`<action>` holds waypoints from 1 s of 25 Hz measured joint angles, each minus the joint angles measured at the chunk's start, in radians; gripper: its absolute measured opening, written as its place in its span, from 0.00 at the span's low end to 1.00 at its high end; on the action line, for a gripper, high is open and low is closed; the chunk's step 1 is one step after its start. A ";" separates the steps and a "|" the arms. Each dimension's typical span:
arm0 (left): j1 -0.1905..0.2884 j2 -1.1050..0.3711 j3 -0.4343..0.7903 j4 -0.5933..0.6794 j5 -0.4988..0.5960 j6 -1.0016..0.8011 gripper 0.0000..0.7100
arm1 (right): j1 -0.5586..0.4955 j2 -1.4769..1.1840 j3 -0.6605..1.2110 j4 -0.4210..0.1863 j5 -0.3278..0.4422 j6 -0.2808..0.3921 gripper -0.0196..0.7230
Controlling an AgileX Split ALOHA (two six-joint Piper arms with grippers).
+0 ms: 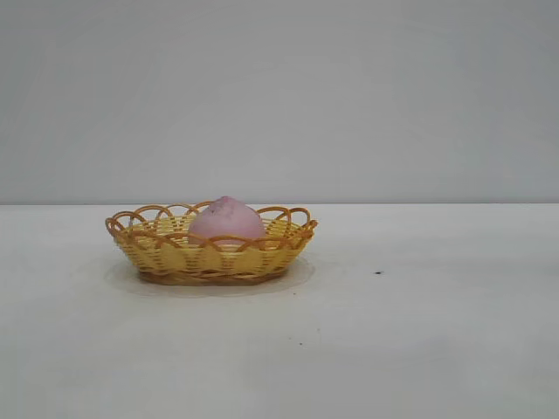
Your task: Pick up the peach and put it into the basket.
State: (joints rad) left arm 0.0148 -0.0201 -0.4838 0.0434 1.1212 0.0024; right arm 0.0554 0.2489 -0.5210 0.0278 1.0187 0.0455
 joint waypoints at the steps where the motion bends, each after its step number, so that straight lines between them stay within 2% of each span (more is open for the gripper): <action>1: 0.000 0.000 0.000 0.000 0.000 0.000 0.48 | 0.000 -0.046 0.004 -0.002 0.015 -0.002 0.52; 7: 0.000 0.000 0.000 0.000 0.000 0.000 0.48 | 0.000 -0.114 0.023 -0.023 0.103 -0.008 0.52; 15: 0.000 0.000 0.000 0.000 0.000 0.000 0.48 | 0.000 -0.188 0.025 -0.002 0.109 -0.057 0.52; 25: 0.000 0.000 0.000 0.000 0.000 0.000 0.48 | 0.000 -0.266 0.032 0.000 0.120 -0.061 0.52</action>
State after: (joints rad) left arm 0.0148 -0.0201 -0.4838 0.0434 1.1212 0.0024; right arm 0.0554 -0.0171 -0.4891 0.0279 1.1384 -0.0151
